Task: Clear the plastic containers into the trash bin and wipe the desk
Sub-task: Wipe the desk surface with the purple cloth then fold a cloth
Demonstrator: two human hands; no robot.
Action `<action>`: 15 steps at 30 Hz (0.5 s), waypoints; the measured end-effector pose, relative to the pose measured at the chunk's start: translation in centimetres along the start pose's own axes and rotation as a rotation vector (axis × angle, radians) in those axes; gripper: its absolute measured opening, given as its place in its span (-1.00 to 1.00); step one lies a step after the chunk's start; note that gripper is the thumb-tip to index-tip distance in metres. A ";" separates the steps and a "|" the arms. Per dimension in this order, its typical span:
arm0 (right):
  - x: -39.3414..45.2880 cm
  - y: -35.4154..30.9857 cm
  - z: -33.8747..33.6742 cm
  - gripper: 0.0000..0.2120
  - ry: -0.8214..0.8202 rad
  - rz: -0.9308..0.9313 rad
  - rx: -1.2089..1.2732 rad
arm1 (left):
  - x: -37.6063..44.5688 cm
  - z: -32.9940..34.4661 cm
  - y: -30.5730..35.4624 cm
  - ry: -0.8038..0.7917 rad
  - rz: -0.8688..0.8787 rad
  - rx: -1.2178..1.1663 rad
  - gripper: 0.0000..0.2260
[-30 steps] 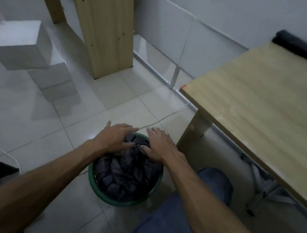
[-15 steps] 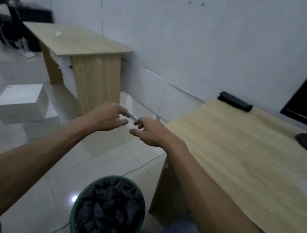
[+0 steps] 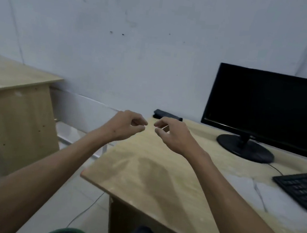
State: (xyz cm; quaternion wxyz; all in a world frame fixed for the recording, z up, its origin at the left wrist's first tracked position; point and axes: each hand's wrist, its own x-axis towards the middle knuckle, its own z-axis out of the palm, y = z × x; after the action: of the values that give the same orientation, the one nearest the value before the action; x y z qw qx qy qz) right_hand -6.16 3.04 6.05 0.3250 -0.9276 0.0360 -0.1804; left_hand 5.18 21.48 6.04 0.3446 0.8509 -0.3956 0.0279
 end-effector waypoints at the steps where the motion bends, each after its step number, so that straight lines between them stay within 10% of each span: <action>1: -0.2 1.0 -1.0 -0.88 0.035 0.008 -0.013 | 1.1 1.0 0.7 -0.016 -0.001 -0.041 -0.86; 15: -0.1 16.5 -7.6 -0.86 0.203 0.271 -0.082 | 19.5 15.5 2.8 -0.136 -0.068 -0.048 -0.85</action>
State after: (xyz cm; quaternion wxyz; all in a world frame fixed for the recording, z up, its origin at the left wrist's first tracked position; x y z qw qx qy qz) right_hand -8.16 -14.42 1.33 0.3030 -0.9038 0.2005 -0.2261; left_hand 13.11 -1.94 2.12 0.3377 0.8552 -0.3897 -0.0512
